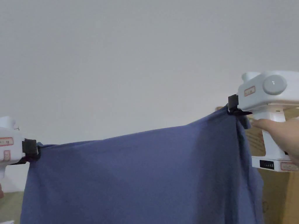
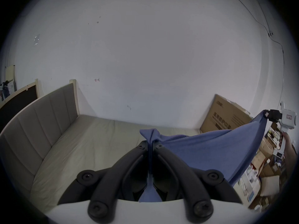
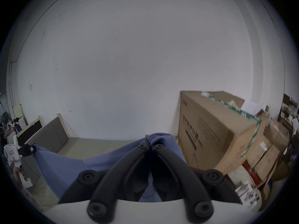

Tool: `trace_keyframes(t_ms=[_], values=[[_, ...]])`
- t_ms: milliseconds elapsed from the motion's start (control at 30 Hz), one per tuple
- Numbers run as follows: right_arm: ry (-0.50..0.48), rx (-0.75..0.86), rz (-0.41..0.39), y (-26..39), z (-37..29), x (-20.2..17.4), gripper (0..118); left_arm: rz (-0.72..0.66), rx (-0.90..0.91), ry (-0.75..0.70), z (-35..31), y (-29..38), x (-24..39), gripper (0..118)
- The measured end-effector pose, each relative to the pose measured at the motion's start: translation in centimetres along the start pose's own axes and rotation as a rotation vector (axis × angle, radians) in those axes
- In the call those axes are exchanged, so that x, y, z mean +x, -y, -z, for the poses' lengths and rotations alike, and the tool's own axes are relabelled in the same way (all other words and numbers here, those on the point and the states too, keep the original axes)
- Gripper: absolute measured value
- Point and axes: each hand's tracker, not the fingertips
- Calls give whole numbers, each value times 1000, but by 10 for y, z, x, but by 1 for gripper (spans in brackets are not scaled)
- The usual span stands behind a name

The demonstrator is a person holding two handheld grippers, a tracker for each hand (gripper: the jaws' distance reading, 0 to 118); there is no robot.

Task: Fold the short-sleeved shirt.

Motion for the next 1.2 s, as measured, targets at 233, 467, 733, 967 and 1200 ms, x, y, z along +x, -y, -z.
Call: trace_keyframes(t_ms=[233, 467, 733, 967, 1200], values=[[44, 94, -56, -35, 57, -19, 1, -2, 98, -45, 59, -46, 5, 3], [93, 82, -64, 6, 114, -20, 1, 9, 100, -75, 120, -33, 7, 3], [107, -232, 2, 238, 144, 2, 1, -78, -191, -79, 143, 151, -27, 3], [33, -667, -114, 471, 54, 42, 1, -130, -518, -32, 43, 338, -60, 3], [-54, -700, 4, 520, -133, 76, 1, -9, -596, 8, -96, 405, -79, 3]])
